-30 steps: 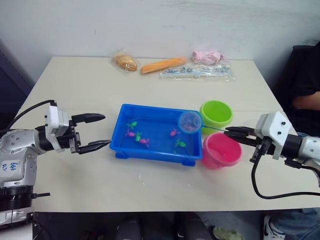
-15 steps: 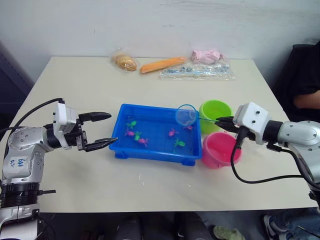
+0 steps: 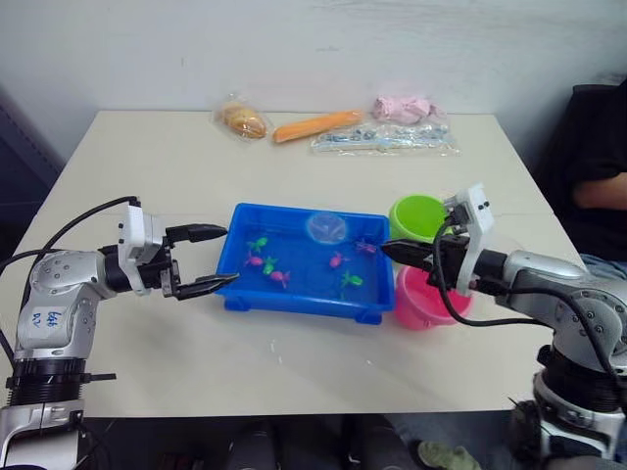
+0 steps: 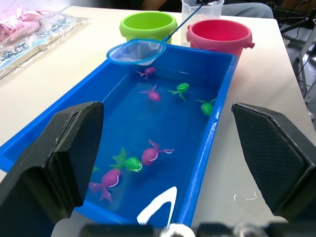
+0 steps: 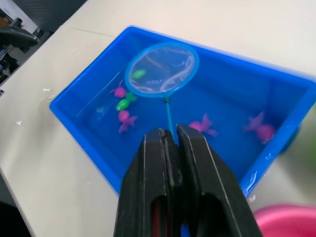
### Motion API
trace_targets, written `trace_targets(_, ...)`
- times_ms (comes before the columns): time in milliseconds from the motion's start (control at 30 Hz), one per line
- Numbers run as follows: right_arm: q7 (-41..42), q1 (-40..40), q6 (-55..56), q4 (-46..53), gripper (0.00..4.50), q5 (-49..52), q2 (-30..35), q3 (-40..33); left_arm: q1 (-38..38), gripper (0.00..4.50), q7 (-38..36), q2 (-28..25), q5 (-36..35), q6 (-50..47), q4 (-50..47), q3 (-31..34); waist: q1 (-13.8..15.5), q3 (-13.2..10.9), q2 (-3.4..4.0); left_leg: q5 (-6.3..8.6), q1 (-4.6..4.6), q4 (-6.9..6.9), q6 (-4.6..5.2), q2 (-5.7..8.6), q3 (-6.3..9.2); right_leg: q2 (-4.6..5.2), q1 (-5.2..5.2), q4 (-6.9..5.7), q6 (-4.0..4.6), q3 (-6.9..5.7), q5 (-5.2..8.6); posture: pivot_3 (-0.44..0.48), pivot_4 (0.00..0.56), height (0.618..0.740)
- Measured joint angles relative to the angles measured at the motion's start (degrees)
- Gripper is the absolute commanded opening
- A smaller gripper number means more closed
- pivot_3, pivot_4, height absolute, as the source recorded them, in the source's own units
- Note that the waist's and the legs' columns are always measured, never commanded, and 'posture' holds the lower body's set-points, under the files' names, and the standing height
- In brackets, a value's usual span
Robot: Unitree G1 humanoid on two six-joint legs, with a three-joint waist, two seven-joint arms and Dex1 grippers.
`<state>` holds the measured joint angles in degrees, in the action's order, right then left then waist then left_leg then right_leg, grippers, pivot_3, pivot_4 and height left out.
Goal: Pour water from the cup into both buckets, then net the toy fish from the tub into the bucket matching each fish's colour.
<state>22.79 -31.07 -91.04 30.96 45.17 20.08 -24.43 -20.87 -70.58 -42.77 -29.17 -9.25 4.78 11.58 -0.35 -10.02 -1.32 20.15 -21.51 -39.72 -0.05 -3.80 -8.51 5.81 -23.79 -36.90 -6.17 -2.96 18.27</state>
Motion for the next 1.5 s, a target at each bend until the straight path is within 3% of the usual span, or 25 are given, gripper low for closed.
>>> trace_targets(100,-6.3,0.3,-1.2,-0.2,0.0,3.9,-2.9,-2.3,-0.1,4.47,-0.1,0.0,0.0,0.0,0.0,-0.4,0.1,0.0,0.01,0.0,-0.05,0.0,0.0,0.06,0.0,0.02,-0.02,0.02,0.0,-0.01,0.0,0.0,0.15,0.74)
trace_targets(333,-19.4,1.8,-1.2,-2.8,0.0,12.5,-2.7,-3.2,-1.7,4.47,-0.2,0.8,0.1,0.6,0.0,-1.5,-0.2,0.0,0.03,0.0,-0.04,0.05,0.0,0.06,-0.03,-0.02,-0.04,0.03,0.0,-0.01,0.0,0.0,0.15,0.74)
trace_targets(900,-40.5,3.5,-1.2,-10.3,0.0,32.4,-2.2,-4.8,-3.7,4.47,-0.6,1.7,0.4,1.3,0.3,-3.6,-1.4,0.0,0.04,0.0,-0.05,0.15,0.0,0.02,-0.02,-0.02,-0.04,0.13,0.0,0.01,0.0,0.0,0.15,0.74)
trace_targets(1133,-49.5,6.3,3.9,-13.3,0.0,42.1,3.0,-0.2,-4.0,4.47,-0.9,2.3,0.8,1.9,0.4,-3.9,-1.4,0.0,0.05,0.0,-0.05,0.19,0.0,0.02,-0.03,-0.02,-0.04,0.2,0.0,0.01,0.0,0.0,0.15,0.74)
trace_targets(1367,-59.4,10.1,17.1,-13.5,0.0,57.0,12.1,9.2,-4.8,4.47,-1.5,2.6,1.1,2.0,0.6,-4.8,-1.3,0.0,0.06,0.0,-0.06,0.25,0.01,0.01,-0.04,-0.02,-0.03,0.39,-0.03,0.02,-0.01,0.0,0.15,0.74)
trace_targets(1500,-61.7,10.1,22.6,-13.3,0.0,60.7,16.2,13.0,-4.8,4.47,-1.5,3.0,1.2,2.2,0.7,-4.8,-1.3,0.0,0.05,-0.01,-0.06,0.26,0.01,-0.02,-0.04,-0.01,-0.03,0.47,-0.04,0.02,-0.02,0.0,0.15,0.74)
